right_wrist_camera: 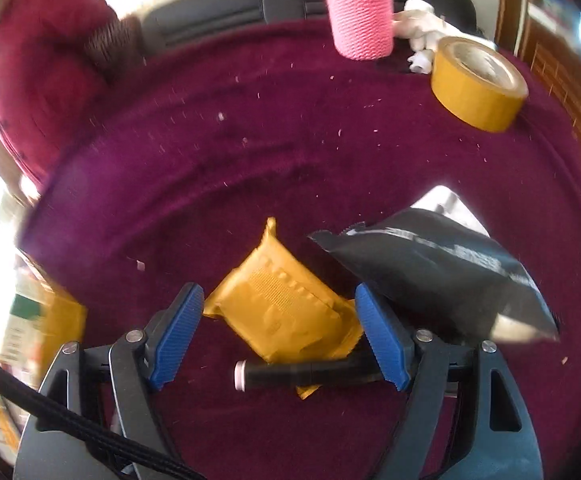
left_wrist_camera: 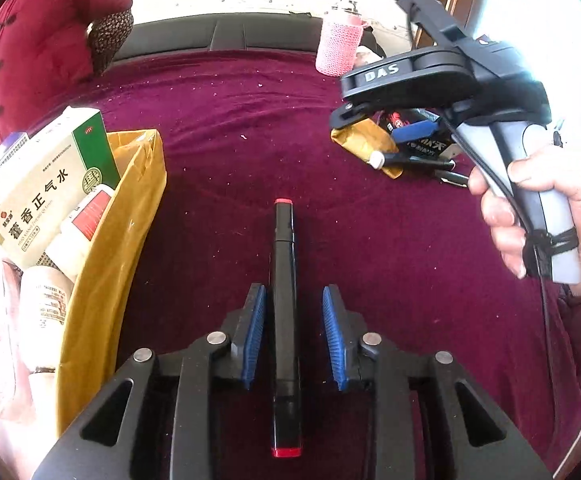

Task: Organize objects
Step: 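Grasp the yellow snack packet with the right tool while the left holds the marker, then lower the marker and yellow packet into the tray and open both tools, then withdraw both tools from the tray toward the black pens on the cloth, then grasp the small black pen with the right tool while the left grasps the long black marker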

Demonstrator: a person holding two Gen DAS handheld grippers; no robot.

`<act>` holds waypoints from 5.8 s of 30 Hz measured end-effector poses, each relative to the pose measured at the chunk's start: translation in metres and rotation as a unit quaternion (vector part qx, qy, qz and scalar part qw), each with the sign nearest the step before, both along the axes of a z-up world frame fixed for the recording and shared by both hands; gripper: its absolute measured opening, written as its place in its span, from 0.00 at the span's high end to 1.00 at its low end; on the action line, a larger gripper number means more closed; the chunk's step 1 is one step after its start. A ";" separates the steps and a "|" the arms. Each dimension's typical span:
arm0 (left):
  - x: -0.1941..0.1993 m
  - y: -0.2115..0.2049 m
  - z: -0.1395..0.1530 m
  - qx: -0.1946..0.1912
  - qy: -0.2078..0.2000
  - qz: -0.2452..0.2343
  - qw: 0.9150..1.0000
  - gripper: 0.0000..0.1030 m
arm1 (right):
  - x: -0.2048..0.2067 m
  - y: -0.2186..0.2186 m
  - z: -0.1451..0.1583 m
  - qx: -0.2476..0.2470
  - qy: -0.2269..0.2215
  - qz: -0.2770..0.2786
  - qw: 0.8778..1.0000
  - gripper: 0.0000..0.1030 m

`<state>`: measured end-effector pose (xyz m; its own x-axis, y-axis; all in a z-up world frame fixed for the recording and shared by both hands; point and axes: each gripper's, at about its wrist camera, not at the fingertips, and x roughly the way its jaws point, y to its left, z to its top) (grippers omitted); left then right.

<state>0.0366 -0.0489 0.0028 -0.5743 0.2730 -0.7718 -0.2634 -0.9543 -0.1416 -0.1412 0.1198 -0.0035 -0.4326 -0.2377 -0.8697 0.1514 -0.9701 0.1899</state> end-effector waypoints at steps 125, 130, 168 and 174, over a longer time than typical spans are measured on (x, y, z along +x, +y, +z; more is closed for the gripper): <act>0.097 -0.152 0.102 0.005 0.091 0.095 0.991 0.38 | 0.191 -0.006 0.050 -0.087 0.121 -0.094 0.984 0.35; 0.083 -0.115 0.085 0.036 0.033 0.050 0.998 0.38 | 0.160 0.092 0.046 -0.087 0.108 -0.200 0.970 0.32; 0.025 -0.015 0.043 0.033 -0.059 0.014 0.998 0.38 | 0.125 0.066 0.009 -0.157 0.060 -0.006 0.986 0.46; -0.006 -0.016 0.031 0.065 -0.097 0.049 0.992 0.38 | 0.135 0.026 0.007 -0.037 0.084 0.036 0.995 0.46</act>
